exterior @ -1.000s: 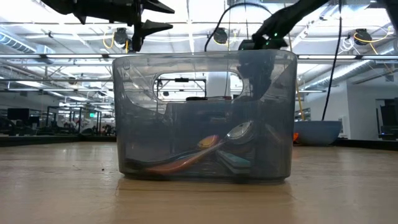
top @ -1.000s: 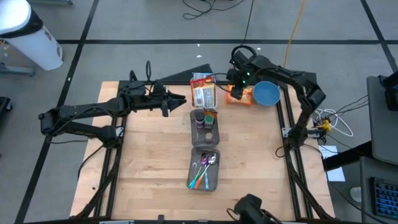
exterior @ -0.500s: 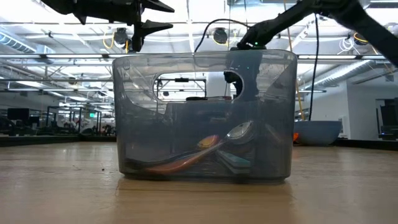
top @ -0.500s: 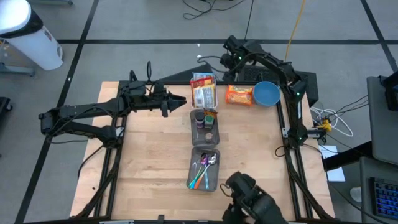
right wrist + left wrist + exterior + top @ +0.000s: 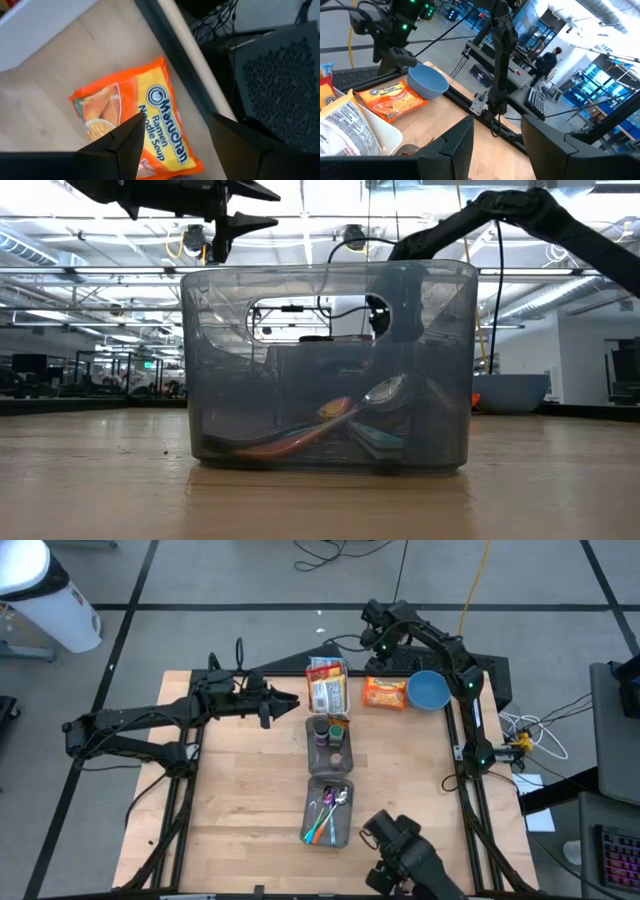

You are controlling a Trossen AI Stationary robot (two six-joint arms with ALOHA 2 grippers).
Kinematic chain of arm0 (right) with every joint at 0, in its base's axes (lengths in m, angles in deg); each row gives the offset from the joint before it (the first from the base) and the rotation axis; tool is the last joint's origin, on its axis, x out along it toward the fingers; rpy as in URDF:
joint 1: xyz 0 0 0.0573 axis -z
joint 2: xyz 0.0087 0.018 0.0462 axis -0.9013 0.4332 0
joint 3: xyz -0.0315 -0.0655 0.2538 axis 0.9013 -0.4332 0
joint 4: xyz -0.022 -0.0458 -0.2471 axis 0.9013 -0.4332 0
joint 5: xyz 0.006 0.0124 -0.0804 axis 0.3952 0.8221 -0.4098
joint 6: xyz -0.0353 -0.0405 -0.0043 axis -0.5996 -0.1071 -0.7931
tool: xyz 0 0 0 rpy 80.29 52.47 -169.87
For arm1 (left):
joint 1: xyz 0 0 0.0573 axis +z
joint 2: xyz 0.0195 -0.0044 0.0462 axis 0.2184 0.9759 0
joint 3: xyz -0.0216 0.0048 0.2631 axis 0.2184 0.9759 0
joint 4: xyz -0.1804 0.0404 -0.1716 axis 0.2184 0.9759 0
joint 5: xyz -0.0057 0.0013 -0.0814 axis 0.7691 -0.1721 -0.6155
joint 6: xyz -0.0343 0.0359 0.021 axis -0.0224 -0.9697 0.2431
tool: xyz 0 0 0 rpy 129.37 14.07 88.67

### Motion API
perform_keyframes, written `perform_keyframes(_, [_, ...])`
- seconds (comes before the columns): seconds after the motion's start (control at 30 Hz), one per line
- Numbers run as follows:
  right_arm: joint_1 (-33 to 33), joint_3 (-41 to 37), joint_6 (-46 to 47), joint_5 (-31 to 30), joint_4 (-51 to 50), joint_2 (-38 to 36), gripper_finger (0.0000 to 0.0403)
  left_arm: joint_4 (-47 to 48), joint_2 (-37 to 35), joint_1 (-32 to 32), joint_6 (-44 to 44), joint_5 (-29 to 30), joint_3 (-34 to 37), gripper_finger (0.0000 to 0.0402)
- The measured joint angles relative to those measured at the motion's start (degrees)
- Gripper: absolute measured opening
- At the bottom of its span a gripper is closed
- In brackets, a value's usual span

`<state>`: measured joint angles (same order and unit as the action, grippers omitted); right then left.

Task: Pick & Place Food Item
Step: Put the orange noodle pack into the white bin

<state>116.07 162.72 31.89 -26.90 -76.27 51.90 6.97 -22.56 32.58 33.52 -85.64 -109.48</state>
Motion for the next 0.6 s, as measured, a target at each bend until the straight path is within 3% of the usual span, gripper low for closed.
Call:
perform_keyframes(0.1, [-0.12,0.02,-0.04,-0.53,1.2,-0.16,0.0207,0.68,0.0,0.0,-0.27,0.0,0.0,0.017])
perform_keyframes(0.27, [-1.09,0.02,-1.63,-7.24,1.17,0.52,0.0194,1.33,0.0,0.0,-0.28,0.0,0.0,0.017])
perform_keyframes(0.37, [-1.88,-0.59,-2.79,-7.19,0.66,0.67,0.0189,1.39,0.0,0.0,-0.28,0.0,0.0,0.017])
perform_keyframes(0.6, [-4.4,-6.7,-3.96,-13.15,1.14,0.58,0.0187,1.7,0.0,0.0,-0.28,-0.02,0.0,0.017])
